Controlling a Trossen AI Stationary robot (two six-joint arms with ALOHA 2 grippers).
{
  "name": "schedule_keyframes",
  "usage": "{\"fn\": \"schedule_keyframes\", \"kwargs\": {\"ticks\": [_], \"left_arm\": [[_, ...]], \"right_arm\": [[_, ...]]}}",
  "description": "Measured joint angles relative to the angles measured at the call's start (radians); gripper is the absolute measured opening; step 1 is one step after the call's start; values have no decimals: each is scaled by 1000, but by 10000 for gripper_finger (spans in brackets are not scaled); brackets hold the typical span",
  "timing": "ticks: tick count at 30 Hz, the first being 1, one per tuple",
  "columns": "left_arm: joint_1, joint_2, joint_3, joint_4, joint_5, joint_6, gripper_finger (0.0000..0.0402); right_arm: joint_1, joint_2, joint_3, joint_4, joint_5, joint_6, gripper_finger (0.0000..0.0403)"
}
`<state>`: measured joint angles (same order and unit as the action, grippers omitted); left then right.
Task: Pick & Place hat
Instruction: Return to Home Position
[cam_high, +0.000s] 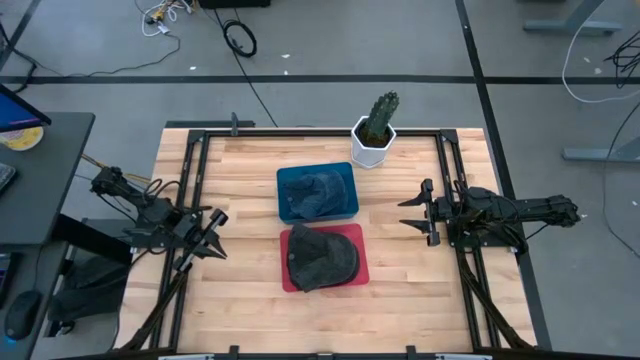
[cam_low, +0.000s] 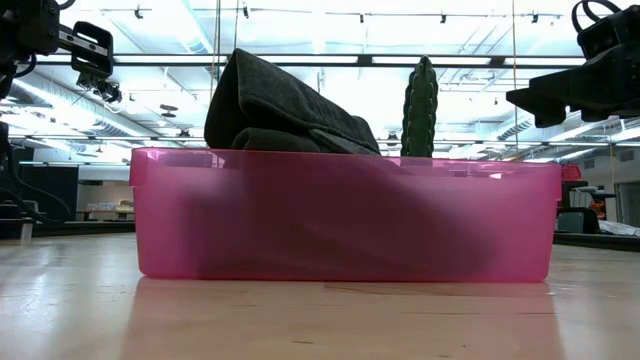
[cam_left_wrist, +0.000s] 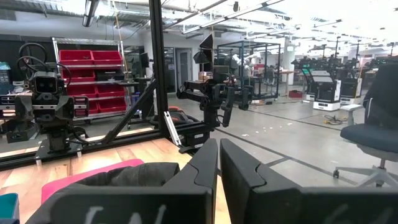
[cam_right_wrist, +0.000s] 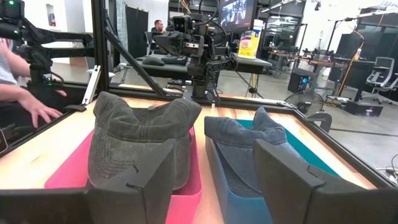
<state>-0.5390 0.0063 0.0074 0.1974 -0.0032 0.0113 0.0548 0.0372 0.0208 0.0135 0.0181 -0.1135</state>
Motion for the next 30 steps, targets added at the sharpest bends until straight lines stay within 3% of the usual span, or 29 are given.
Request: {"fn": "schedule_keyframes", "kwargs": {"ticks": [30], "left_arm": [[0, 0, 0, 0, 0, 0, 21]], "right_arm": [[0, 0, 0, 0, 0, 0, 217]]}}
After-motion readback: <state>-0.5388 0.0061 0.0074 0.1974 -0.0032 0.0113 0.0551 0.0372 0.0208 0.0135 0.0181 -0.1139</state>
